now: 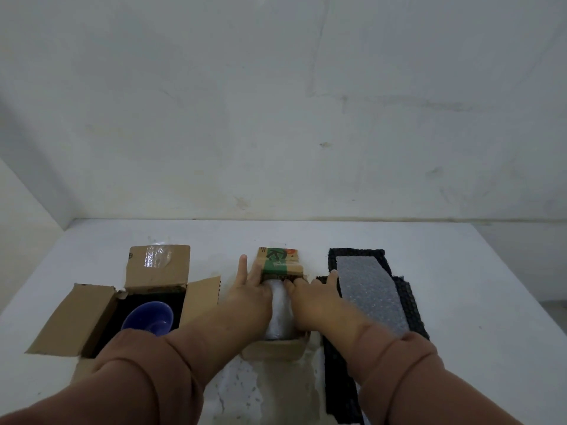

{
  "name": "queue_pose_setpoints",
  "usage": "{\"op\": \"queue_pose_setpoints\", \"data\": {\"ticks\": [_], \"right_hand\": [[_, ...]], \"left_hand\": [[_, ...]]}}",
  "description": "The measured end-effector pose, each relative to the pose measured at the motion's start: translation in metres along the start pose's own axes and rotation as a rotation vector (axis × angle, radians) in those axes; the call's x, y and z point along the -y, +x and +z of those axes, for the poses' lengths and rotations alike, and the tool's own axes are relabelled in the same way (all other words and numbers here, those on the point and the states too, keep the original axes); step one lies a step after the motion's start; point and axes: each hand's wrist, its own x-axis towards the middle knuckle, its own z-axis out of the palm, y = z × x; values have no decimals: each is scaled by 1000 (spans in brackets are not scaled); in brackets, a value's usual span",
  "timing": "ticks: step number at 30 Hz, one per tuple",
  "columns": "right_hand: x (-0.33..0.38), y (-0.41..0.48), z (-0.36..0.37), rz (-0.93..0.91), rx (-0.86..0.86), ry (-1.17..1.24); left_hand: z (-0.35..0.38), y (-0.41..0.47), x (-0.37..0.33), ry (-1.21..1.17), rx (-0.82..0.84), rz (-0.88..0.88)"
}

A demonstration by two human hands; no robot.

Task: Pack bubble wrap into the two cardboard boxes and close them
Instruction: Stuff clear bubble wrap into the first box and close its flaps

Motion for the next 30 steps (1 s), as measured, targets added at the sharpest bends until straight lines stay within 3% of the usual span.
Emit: {"op": "queue_pose_setpoints", "data": {"ticks": [9,12,17,23,26,30], "right_hand": [[-2,-3,6,-3,-43,53],[-1,-5,3,-14,-22,26],[-6,-3,-3,-14,105,167],[-4,-2,13,-2,9,123],[-15,-9,12,-48,-61,296],[-45,-26,18,-2,-324,863]], "left_hand": [[-17,-6,25,-348,29,3],[-18,-8,19,-295,-87,25],[-3,-6,10,-121,-111,42],[-3,-8,10,-82,-76,42],[-7,-10,12,-197,-63,21],[-20,-13,12,-380,-50,-42]]}}
